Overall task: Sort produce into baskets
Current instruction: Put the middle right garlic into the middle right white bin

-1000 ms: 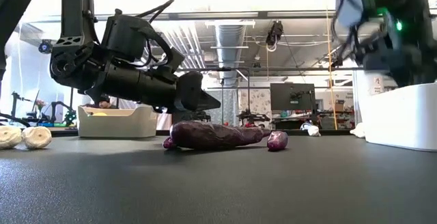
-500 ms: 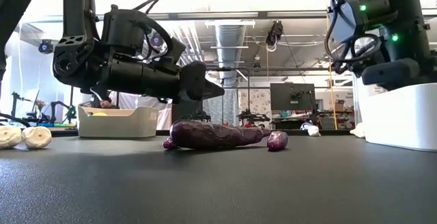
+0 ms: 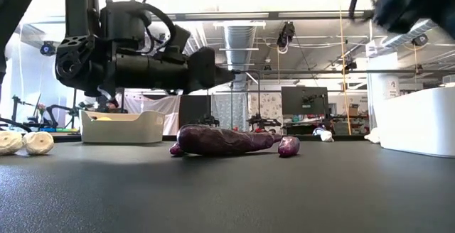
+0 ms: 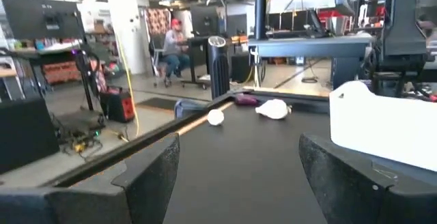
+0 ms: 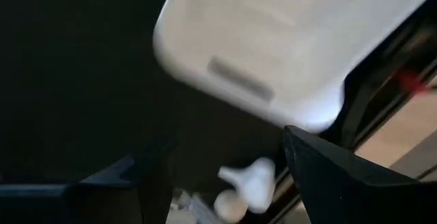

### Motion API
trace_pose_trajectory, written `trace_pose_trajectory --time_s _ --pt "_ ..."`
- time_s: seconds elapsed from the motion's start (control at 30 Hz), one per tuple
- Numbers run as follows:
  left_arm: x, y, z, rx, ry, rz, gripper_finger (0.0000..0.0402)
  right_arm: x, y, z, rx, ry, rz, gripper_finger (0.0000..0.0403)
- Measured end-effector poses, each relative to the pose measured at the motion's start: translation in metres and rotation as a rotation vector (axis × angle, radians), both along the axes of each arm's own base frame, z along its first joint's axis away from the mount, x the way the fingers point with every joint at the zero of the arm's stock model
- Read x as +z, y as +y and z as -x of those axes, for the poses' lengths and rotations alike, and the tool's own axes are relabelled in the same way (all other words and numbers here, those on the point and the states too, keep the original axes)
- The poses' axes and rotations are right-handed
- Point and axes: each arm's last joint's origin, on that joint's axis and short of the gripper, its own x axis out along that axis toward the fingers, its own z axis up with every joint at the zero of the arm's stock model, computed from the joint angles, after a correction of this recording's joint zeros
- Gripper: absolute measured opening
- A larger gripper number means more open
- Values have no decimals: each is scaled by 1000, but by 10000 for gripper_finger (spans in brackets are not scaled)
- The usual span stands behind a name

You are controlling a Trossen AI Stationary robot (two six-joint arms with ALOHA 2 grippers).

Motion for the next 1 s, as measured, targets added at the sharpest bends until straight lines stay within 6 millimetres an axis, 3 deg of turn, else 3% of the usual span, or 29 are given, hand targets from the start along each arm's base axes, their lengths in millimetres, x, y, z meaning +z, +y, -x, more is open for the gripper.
trace_pose_trajectory --time_s 0.13,0.23,0.37,0.5,0.63,0.77,1.0 --pt "6 0 -6 5 -10 -37 283 9 44 0 22 19 -1 243" --pt "11 0 -13 6 -29 -46 283 3 77 -1 56 40 1 253" --pt "15 0 -20 6 -32 -47 283 -22 118 -7 106 108 -75 279" --pt "16 0 -25 6 -19 -48 283 -51 147 -6 150 317 -180 308" --pt "17 0 -29 5 -5 -48 283 -75 164 -6 190 514 -321 332" --pt "16 0 -30 5 8 -48 283 -93 169 -7 240 573 -388 346" --pt "16 0 -31 5 11 -48 283 -95 164 -1 277 631 -397 348"
